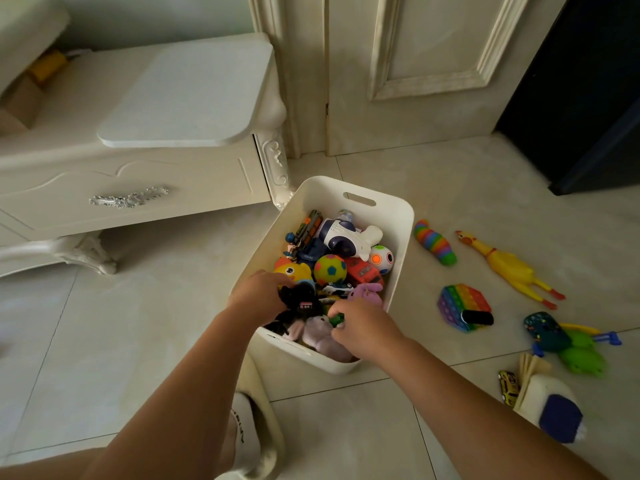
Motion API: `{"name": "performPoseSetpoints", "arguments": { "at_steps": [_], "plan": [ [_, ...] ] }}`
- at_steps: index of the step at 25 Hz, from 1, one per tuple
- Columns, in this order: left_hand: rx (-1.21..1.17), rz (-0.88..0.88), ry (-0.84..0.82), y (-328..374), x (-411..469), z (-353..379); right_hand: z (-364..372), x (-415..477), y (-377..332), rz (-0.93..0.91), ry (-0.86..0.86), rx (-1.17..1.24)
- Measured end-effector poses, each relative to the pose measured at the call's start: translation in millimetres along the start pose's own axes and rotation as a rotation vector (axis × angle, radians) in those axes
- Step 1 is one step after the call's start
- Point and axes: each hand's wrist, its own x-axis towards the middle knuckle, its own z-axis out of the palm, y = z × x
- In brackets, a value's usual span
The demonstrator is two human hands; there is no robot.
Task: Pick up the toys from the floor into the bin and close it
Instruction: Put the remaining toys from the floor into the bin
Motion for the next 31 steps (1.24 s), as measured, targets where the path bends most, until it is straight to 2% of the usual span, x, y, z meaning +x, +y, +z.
{"name": "performPoseSetpoints", "arguments": {
  "at_steps": [3, 7, 9, 11, 14, 16, 18, 21, 25, 26, 28, 31],
  "plan": [
    [0.104, -0.009, 0.071, 3, -6, 10, 6, 0, 4, -0.009, 0.049, -0.01],
    [0.079, -0.105, 0.01, 0, -9, 16, 20, -4, 11, -0.131, 0.067, -0.231],
    [0.106, -0.103, -0.028, 10, -8, 13, 16, -7, 13, -0.154, 0.128, -0.11],
    [0.092, -0.098, 0.027, 32, -8, 7, 4, -12, 15, -0.185, 0.336, 0.079],
    [0.0, 0.098, 0.201, 91, -18, 4, -18, -22, 38, -0.06, 0.652, 0.252],
    [-0.098, 0.306, 0.281, 134, -30, 10, -31, -29, 69, 0.115, 0.73, 0.35],
    [-0.177, 0.474, 0.282, 172, -32, 29, -37, -34, 113, 0.303, 0.778, 0.457],
    [-0.243, 0.566, 0.083, 212, -29, 79, -29, -46, 186, 0.592, 0.837, 0.526],
    [-0.183, 0.476, -0.303, 240, -22, 160, -5, -73, 262, 0.863, 0.843, 0.443],
    [-0.187, 0.453, -0.368, 245, -22, 177, 1, -78, 276, 0.924, 0.809, 0.384],
    [-0.201, 0.412, -0.468, 258, -21, 206, 8, -87, 297, 1.078, 0.637, 0.352],
    [-0.207, 0.353, -0.587, 274, -18, 231, 21, -85, 315, 1.184, 0.406, 0.483]
  ]
}}
